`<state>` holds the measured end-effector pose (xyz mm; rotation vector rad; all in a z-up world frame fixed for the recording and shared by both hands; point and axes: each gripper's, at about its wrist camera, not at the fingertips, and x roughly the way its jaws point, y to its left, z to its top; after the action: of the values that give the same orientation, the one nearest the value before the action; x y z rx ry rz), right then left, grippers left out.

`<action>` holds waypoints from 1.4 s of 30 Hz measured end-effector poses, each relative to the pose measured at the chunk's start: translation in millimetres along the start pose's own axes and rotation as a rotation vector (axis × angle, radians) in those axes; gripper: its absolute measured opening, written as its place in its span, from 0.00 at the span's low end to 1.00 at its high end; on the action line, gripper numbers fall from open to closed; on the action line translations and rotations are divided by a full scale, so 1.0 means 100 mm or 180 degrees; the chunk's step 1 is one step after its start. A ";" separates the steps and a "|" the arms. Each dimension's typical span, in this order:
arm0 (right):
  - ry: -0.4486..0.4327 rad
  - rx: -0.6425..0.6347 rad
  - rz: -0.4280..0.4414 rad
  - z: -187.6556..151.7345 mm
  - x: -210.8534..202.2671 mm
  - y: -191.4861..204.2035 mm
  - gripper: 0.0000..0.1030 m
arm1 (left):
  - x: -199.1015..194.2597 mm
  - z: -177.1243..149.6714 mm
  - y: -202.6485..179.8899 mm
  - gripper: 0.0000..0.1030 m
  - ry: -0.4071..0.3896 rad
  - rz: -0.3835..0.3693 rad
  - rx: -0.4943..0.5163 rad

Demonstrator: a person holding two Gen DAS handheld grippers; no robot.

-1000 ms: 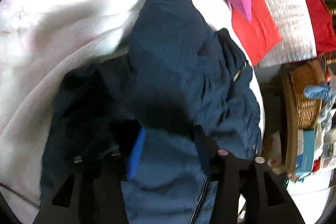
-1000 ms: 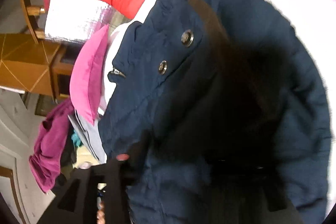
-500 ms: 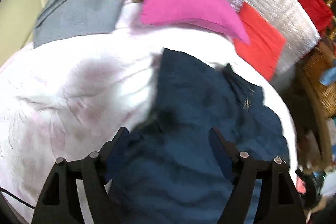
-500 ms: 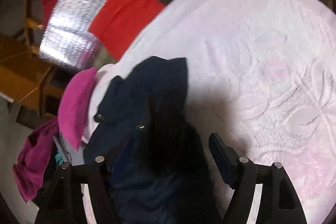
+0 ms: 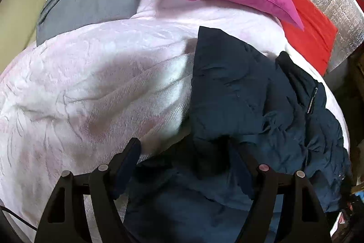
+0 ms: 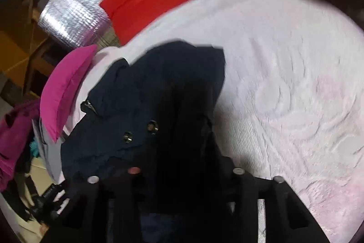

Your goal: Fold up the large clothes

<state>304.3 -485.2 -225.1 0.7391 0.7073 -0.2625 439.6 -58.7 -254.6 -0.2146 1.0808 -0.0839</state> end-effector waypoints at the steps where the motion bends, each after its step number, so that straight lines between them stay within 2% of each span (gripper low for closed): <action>1: -0.0046 -0.0049 -0.0012 0.00 -0.03 0.03 0.37 | 0.01 -0.02 0.00 0.75 0.0001 0.0018 0.0018; 4: 0.0062 -0.0092 -0.0137 -0.02 0.10 -0.02 0.37 | 0.02 -0.03 -0.02 0.77 0.0007 0.0088 0.0127; 6: 0.0196 0.0039 -0.0089 -0.03 0.23 -0.12 0.38 | 0.03 -0.03 -0.05 0.77 0.0033 0.0116 0.0196; 8: 0.0218 0.0119 -0.0025 -0.01 0.20 -0.17 0.38 | 0.00 -0.03 -0.04 0.77 0.0078 0.0094 0.0185; 10: 0.0216 0.0142 -0.0004 0.02 0.12 -0.18 0.42 | -0.07 -0.03 -0.01 0.76 0.0093 0.0020 0.0123; 11: 0.0218 0.0179 0.0006 0.02 0.08 -0.20 0.43 | -0.13 -0.03 -0.01 0.76 0.0047 0.0000 0.0127; 13: 0.0207 0.0303 0.0019 0.04 -0.01 -0.25 0.51 | -0.28 -0.04 -0.05 0.76 -0.0127 -0.0003 0.0193; 16: -0.0070 0.0405 0.0017 0.10 -0.21 -0.29 0.51 | -0.59 -0.08 -0.17 0.76 -0.0536 -0.0015 0.0405; 18: -0.0307 0.0393 0.0163 0.10 -0.39 -0.27 0.51 | -0.69 -0.10 -0.26 0.76 -0.0688 -0.0089 0.0509; 23: -0.0505 0.0057 0.0619 0.00 -0.59 0.04 0.51 | -0.73 -0.25 -0.53 0.77 -0.0682 -0.0301 0.0788; 26: -0.0302 -0.0116 0.0831 -0.07 -0.43 0.27 0.50 | -0.62 -0.33 -0.71 0.77 -0.0567 -0.0289 0.0980; 28: -0.0087 -0.0181 0.0920 -0.16 -0.28 0.38 0.36 | -0.53 -0.36 -0.77 0.77 -0.0471 -0.0266 0.1029; 32: 0.0190 -0.0275 0.0926 -0.26 0.01 0.57 0.35 | -0.32 -0.41 -0.83 0.77 -0.0187 -0.0158 0.1051; 37: 0.0718 -0.0305 0.0761 -0.46 0.45 0.66 0.33 | -0.23 -0.52 -0.90 0.77 -0.0166 0.0050 0.1269; 39: 0.0801 -0.0248 0.0731 -0.47 0.54 0.60 0.27 | -0.19 -0.57 -0.92 0.78 -0.0164 0.0125 0.1384; 42: 0.0819 -0.0192 0.0760 -0.45 0.49 0.57 0.26 | -0.23 -0.56 -0.91 0.78 -0.0158 0.0087 0.1385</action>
<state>344.2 -412.0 -251.2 0.7997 0.8575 0.0735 382.7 -151.3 -239.9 0.1889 0.9903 -0.2842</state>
